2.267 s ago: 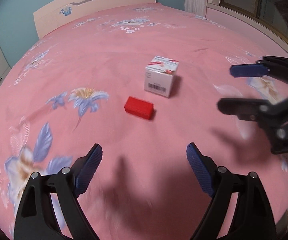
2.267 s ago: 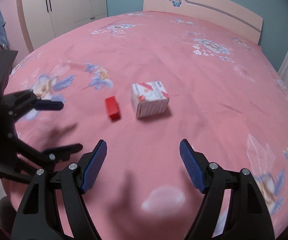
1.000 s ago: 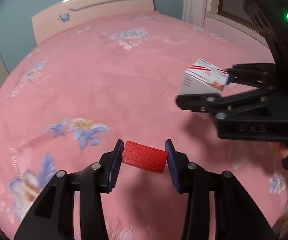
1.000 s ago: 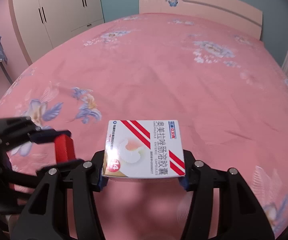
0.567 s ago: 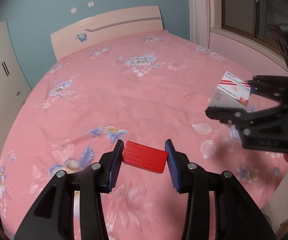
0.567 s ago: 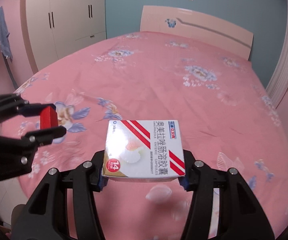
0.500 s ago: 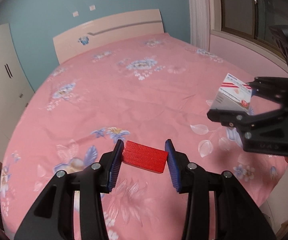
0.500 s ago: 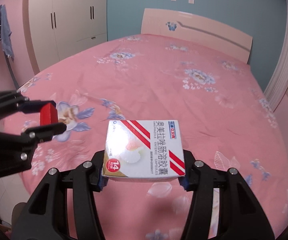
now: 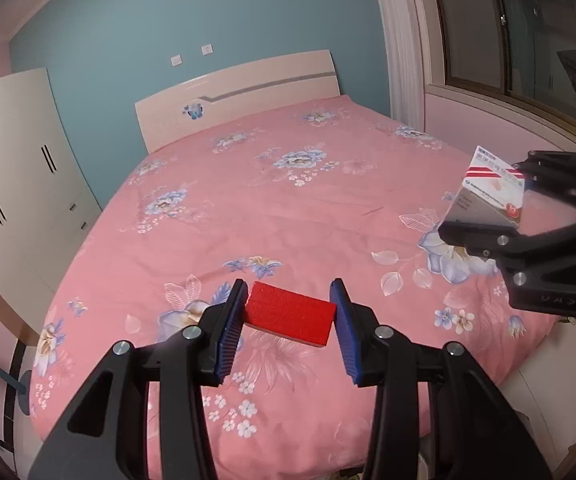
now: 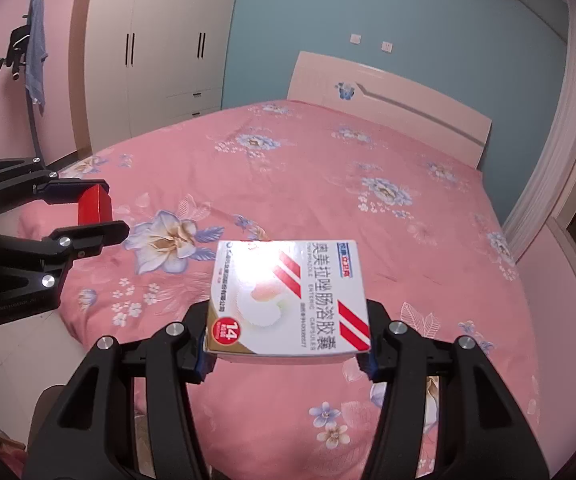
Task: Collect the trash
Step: 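Carry the red block and white medicine box in both grippers over the bin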
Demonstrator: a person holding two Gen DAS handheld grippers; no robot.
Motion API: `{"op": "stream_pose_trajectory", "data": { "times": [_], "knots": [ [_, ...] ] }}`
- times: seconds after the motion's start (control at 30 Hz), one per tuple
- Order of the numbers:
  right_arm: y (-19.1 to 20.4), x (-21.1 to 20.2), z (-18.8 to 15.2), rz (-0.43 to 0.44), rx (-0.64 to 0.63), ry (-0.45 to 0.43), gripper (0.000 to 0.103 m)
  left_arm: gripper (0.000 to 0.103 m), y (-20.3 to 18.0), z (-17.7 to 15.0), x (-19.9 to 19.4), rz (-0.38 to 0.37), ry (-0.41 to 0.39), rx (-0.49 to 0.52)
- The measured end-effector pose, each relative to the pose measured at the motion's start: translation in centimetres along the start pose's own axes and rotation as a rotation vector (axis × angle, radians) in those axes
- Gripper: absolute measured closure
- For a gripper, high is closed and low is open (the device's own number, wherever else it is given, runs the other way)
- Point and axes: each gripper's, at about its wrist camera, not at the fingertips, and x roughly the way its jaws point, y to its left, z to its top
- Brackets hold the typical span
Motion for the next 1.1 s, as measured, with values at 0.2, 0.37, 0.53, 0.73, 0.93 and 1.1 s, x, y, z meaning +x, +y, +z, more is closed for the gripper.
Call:
{"op": "stream_pose_trajectory", "data": {
  "times": [0.2,0.37,0.53,0.73,0.93,1.1],
  "knots": [
    [1.9,-3.5,-0.7,-0.001,-0.026,-0.02,0.048,0.058,0.1,-1.1,-3.0,0.022,-0.023,0.006],
    [3.0,-4.7,-1.4,-0.006,-0.049,-0.019,0.048,0.058,-0.1,-2.2,-4.2,0.022,-0.02,-0.004],
    [4.0,-5.0,-2.4,0.006,-0.055,-0.005,0.048,0.058,-0.5,-3.5,-4.3,0.01,-0.001,-0.007],
    [5.2,-4.1,-4.5,0.022,-0.055,0.038,0.048,0.058,-1.0,-5.9,-3.8,0.011,0.042,0.002],
    [6.2,-1.9,-7.1,0.064,-0.039,0.09,0.048,0.058,-1.3,-9.2,-1.6,-0.007,0.11,-0.006],
    [7.0,0.6,-9.7,0.088,-0.024,0.151,0.048,0.058,-1.7,-12.0,0.5,-0.021,0.174,-0.004]
  ]
}}
